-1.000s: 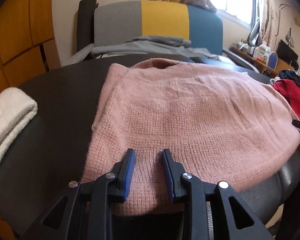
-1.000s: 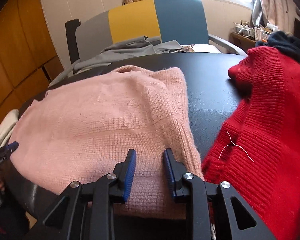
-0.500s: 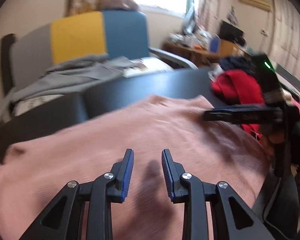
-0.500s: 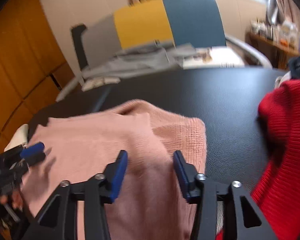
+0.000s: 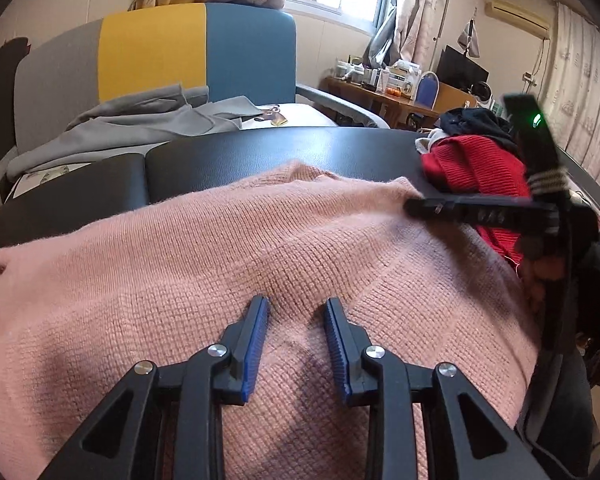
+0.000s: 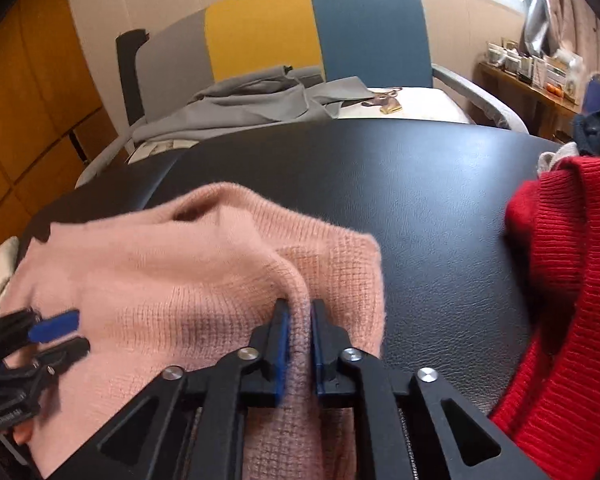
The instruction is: Fold clothes
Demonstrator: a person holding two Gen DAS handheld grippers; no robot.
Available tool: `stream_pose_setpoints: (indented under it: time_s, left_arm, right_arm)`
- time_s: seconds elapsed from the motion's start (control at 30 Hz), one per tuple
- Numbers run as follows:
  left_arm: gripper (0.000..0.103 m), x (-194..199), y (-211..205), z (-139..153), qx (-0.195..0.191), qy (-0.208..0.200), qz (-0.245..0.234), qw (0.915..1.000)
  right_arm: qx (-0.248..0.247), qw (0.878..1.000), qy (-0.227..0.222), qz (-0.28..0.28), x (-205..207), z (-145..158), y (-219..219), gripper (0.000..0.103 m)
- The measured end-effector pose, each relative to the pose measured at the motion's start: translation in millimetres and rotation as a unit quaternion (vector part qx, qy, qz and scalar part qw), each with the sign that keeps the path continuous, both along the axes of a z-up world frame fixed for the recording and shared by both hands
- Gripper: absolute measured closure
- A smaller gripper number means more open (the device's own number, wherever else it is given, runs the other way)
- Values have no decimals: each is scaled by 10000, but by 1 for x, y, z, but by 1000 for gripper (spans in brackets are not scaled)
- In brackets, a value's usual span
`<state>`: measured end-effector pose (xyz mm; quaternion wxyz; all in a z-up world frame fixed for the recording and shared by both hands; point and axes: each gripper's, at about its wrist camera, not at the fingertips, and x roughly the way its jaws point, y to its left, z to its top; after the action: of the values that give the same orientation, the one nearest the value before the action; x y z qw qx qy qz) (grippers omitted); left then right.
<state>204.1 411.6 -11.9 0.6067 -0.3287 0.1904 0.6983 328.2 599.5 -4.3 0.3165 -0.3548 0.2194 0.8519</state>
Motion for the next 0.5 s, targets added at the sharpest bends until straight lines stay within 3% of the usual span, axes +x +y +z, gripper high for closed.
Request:
stream_pose_setpoints:
  time_s: [0.1, 0.2, 0.3, 0.4, 0.5]
  left_arm:
    - [73, 2, 1, 0, 3, 52, 6, 10000]
    - [73, 2, 1, 0, 9, 67, 4, 10000]
    - [73, 1, 1, 0, 29, 41, 3, 10000]
    - [73, 0, 1, 0, 37, 5, 0, 10000]
    - [73, -2, 1, 0, 56, -47, -7, 10000]
  right_arm:
    - [426, 9989, 177, 41, 1, 24, -16, 78]
    - [908, 9939, 103, 612, -21, 42, -40, 78]
    - [764, 9911, -79, 1089, -51, 35, -50, 78]
    - [283, 9912, -343, 1247, -73, 8, -35, 78]
    - [95, 9952, -328, 913, -61, -9, -18, 84]
